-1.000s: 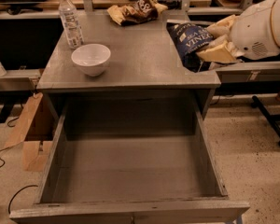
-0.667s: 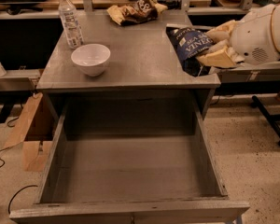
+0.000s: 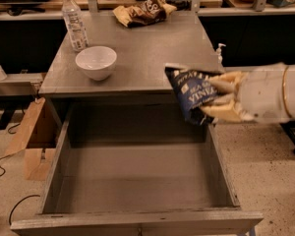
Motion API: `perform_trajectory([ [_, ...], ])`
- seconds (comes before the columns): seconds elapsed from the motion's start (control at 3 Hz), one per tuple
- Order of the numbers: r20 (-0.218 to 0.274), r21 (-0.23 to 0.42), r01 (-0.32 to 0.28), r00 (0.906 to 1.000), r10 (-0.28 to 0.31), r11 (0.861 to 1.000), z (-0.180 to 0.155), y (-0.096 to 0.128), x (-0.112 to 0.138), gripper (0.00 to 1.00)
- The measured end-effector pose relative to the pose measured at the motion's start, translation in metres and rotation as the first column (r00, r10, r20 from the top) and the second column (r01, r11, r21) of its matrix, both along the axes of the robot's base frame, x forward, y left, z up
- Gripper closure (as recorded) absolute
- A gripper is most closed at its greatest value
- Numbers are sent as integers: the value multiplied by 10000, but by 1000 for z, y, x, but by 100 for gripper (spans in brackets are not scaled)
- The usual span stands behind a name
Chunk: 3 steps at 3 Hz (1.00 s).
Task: Place blue chip bag into top drawer
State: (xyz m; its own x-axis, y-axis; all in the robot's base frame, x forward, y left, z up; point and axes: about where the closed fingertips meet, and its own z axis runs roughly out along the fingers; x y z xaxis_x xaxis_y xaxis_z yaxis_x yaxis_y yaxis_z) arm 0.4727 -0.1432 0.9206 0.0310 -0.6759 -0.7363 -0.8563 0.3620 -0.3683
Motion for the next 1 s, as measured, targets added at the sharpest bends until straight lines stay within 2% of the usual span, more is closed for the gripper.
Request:
perform_trajectory([
  [0.33, -645, 301, -715, 9952, 733, 9970, -69, 36, -35, 100],
  [0.67, -1627, 293, -1169, 9793, 1201, 9927, -153, 65, -58, 100],
  [1.0, -2321, 62, -1320, 9640, 1299, 9912, -221, 83, -62, 100],
])
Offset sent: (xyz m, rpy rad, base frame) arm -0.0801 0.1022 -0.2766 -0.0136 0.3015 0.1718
